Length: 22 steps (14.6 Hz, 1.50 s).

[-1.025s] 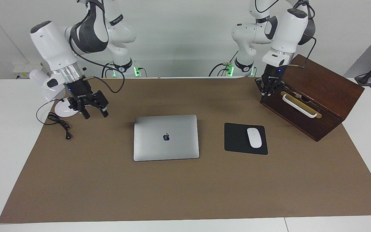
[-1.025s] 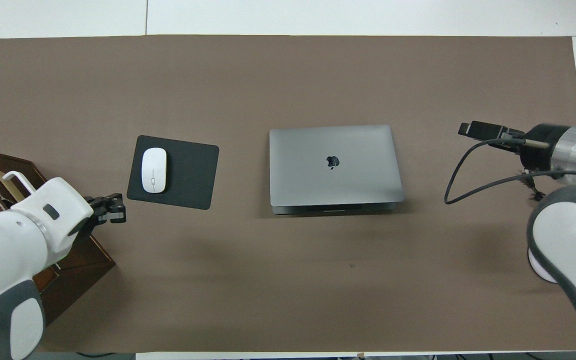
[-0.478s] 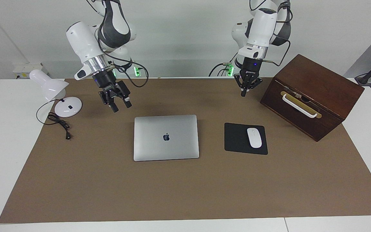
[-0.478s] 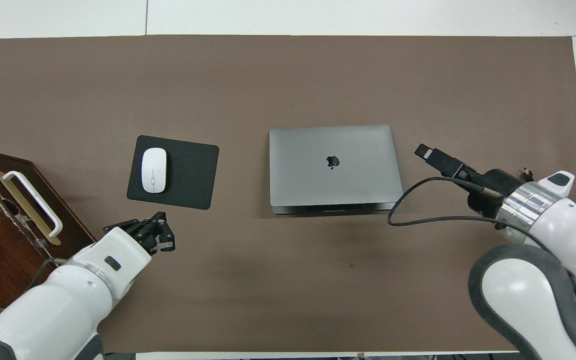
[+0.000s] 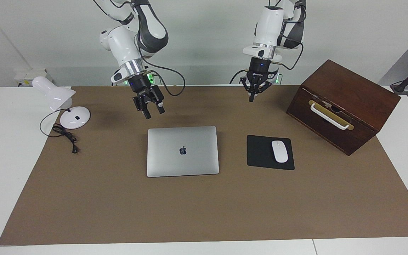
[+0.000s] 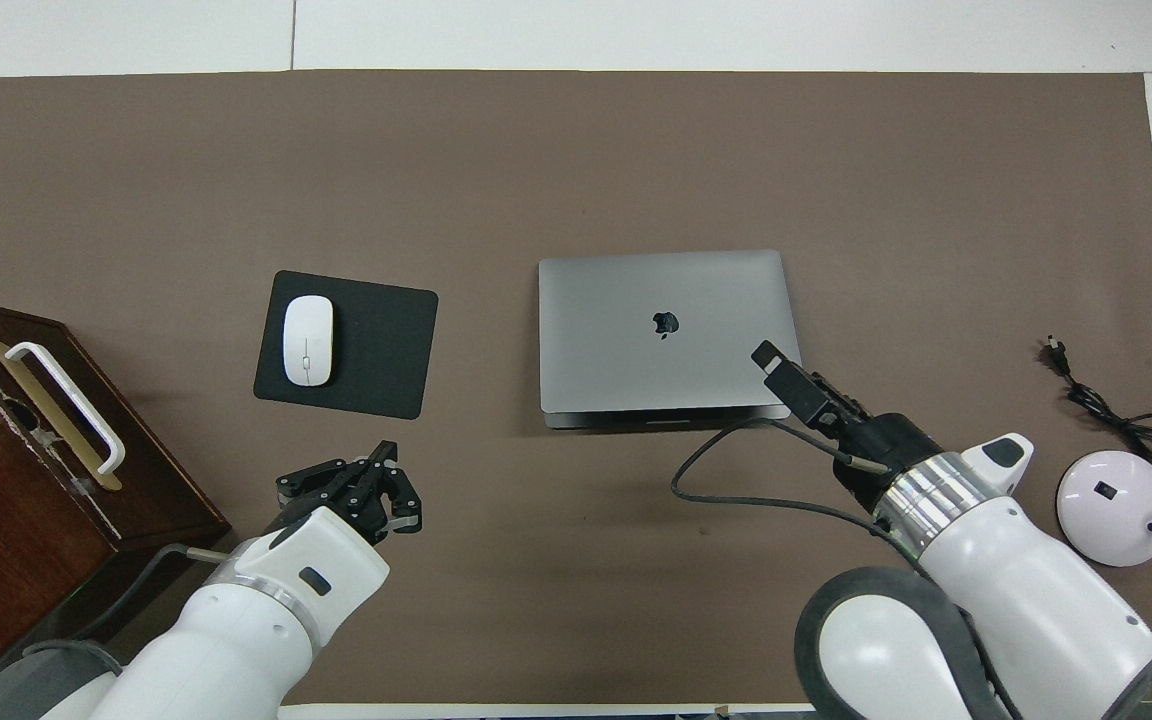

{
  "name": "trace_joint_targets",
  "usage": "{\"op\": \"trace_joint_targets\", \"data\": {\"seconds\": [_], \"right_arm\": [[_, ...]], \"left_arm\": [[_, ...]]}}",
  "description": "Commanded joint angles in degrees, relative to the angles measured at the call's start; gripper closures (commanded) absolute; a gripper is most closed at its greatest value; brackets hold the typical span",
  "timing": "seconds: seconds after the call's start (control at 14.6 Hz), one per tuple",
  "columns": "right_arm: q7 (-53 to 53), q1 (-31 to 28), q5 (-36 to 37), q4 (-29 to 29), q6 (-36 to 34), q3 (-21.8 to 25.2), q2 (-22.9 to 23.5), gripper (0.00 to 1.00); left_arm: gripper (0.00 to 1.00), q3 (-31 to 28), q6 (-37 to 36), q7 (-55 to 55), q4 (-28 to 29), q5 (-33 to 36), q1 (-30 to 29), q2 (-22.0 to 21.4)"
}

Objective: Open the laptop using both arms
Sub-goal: 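Move the left gripper and the right gripper toward the laptop's near edge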

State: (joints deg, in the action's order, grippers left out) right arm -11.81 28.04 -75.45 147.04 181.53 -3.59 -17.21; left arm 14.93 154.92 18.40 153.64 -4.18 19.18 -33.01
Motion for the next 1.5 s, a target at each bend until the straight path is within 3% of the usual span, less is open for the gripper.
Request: {"op": "trace_joint_targets", "data": {"seconds": [0.0, 0.41, 0.75, 1.09, 1.43], "right_arm": [[-2.0, 4.2, -5.3, 1.4, 5.2, 0.2, -1.1, 0.0], [-2.7, 12.0, -13.7, 1.6, 11.5, 0.1, -0.9, 0.0], [-3.8, 16.1, -18.8, 2.3, 16.4, 0.0, -1.4, 0.0], [-5.3, 16.7, -18.9, 5.2, 18.0, 0.0, -4.1, 0.0], [-9.4, 16.0, -19.2, 8.4, 17.2, 0.1, -9.5, 0.0]], "left_arm": [[1.0, -0.3, 3.5, 0.8, 2.1, -0.7, 2.3, -0.7], [1.0, -0.3, 9.2, 0.8, 1.9, -0.7, 4.2, 5.7], [1.0, -0.3, 18.4, 0.8, 2.0, -0.7, 6.4, 13.8], [1.0, -0.2, 23.7, 0.5, 2.0, -0.7, 8.2, 19.1], [1.0, -0.1, 27.1, 0.3, 1.9, -0.7, 9.2, 22.5]]}}
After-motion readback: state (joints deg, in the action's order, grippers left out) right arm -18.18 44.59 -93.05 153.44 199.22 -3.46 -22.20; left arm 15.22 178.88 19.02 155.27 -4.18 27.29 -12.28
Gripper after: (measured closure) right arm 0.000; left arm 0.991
